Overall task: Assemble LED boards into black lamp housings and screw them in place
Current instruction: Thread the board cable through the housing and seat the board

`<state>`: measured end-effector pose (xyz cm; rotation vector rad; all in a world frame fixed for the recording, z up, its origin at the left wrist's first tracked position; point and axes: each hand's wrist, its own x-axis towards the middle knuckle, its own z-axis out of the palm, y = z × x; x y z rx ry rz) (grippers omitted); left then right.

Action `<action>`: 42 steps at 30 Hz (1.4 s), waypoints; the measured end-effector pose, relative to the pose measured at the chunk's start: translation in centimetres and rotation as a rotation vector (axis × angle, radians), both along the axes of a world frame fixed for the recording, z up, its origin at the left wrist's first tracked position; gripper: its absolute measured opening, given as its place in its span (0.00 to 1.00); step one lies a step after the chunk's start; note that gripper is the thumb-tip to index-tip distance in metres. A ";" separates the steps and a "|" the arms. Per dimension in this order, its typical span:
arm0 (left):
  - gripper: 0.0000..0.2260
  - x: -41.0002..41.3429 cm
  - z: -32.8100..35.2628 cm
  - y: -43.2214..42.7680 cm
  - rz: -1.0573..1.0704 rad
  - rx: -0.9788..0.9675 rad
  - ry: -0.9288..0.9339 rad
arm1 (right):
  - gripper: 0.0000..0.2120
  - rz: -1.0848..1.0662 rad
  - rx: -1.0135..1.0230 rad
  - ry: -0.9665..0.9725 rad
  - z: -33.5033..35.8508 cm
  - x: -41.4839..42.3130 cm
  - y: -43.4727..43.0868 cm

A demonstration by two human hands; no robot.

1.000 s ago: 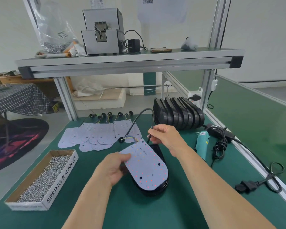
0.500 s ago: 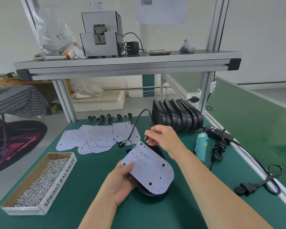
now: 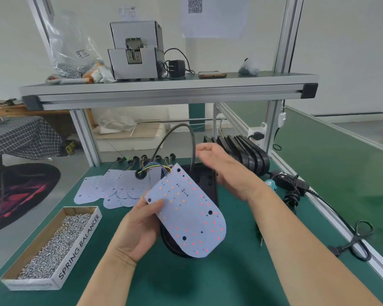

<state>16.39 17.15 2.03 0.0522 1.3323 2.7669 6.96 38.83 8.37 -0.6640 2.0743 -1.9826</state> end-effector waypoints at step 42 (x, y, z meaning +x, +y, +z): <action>0.04 2.1 0.7 -4.3 -0.040 -0.142 0.028 | 0.17 -0.054 0.183 0.229 3.0 3.8 -1.4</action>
